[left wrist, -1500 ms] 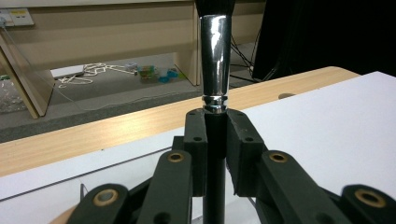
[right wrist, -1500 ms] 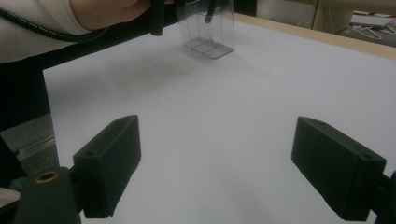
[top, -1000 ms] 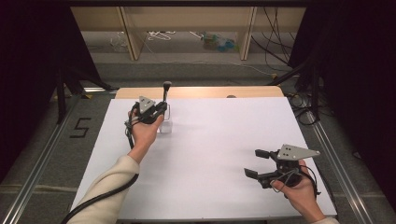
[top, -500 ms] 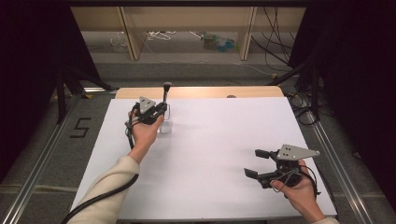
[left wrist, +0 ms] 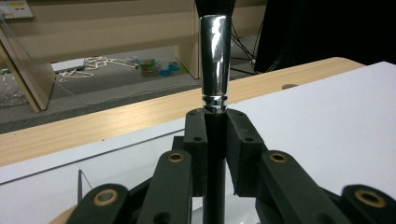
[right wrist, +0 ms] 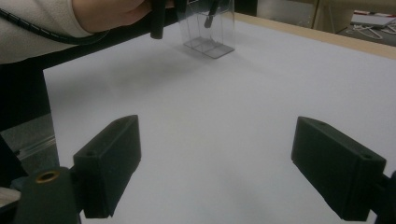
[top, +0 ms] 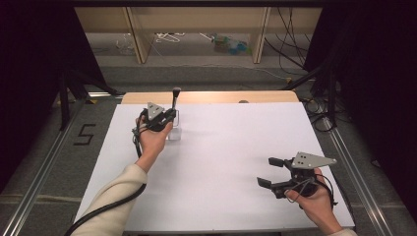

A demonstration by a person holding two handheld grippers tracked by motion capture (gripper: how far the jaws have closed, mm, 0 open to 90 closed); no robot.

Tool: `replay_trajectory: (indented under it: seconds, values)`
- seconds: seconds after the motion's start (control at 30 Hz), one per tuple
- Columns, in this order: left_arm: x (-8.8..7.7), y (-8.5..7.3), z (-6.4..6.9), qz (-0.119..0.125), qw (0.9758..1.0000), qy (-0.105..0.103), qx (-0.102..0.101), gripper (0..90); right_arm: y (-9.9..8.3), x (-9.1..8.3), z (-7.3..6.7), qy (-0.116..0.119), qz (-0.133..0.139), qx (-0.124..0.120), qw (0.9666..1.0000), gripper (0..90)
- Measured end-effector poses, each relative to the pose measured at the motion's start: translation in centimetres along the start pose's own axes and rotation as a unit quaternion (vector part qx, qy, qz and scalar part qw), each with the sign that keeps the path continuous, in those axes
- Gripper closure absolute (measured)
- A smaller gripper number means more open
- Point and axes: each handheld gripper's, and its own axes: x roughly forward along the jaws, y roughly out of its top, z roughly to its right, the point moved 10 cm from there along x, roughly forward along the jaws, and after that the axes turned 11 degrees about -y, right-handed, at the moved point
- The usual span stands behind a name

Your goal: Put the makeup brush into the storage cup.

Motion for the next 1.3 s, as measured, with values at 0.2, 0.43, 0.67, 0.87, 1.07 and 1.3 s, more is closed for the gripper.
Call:
replay_trajectory:
  seconds: [0.2,0.43,0.67,0.87,1.07,1.3]
  values:
    - [0.05,-0.11,0.07,0.000,1.0000,0.001,-0.005,79.0,0.00,0.00,-0.01,0.000,0.000,0.000,1.0000,16.6]
    - [0.08,-0.25,-0.01,-0.004,1.0000,0.000,-0.001,79.0,0.10,0.13,-0.11,0.006,0.007,0.002,1.0000,16.6]
    - [0.09,-0.38,-0.02,-0.005,1.0000,0.001,-0.006,79.0,-0.01,0.00,-0.02,0.001,0.000,0.000,1.0000,16.7]
    - [0.13,-0.54,-0.09,-0.009,1.0000,0.001,0.000,79.0,0.00,-0.02,-0.01,0.000,0.000,0.000,1.0000,16.7]
    - [0.14,-0.61,-0.11,-0.010,1.0000,0.002,-0.002,79.0,-0.01,-0.02,-0.01,0.001,0.000,-0.001,1.0000,16.6]
    - [0.15,-0.79,-0.14,-0.013,0.9999,0.002,-0.001,78.9,0.11,0.09,-0.11,0.005,0.007,0.002,1.0000,16.6]
